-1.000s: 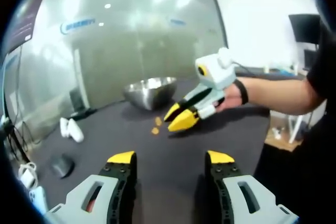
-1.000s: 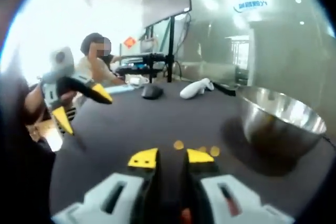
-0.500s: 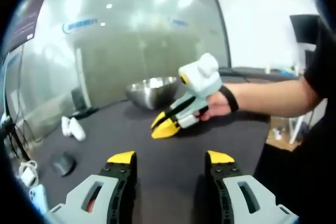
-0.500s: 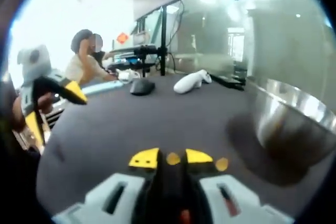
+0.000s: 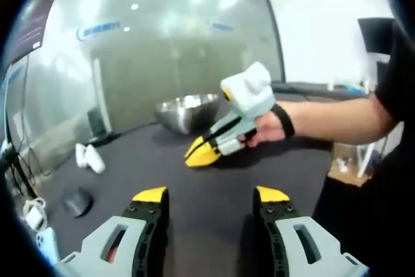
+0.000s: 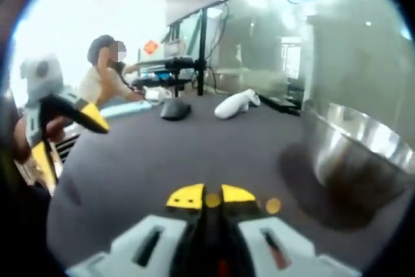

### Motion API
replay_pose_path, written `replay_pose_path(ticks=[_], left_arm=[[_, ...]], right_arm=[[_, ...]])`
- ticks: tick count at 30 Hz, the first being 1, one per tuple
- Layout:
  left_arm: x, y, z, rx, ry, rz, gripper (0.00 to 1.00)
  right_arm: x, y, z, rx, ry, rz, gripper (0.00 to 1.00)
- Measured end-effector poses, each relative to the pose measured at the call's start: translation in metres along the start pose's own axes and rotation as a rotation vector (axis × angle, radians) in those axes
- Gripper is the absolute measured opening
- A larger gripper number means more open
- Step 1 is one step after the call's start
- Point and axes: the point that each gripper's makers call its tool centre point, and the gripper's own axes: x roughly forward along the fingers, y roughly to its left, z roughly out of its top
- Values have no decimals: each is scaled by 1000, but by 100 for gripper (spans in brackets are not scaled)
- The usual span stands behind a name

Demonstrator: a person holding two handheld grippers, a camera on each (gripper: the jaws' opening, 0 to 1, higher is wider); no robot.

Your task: Pick up the QQ candy scattered on the table and place it into the stainless steel bowl on the table

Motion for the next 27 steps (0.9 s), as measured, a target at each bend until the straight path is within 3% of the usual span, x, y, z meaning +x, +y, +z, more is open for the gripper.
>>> replay_pose_path(ticks=[4,11,22,27], left_arm=[[0,0,0,2,2,0,53],[3,-2,0,3,1,-3,53],[7,-9,6,19,-4,-22,53],[9,-14,8,22,-6,-32,53]], right_arm=[[-22,-6,9,8,-52,-50,9],[-71,-35,11,64,-119,-189,9],[-129,-75,6,119,-156,-368,9],[-144,-100,11,6,-137,-478,9]])
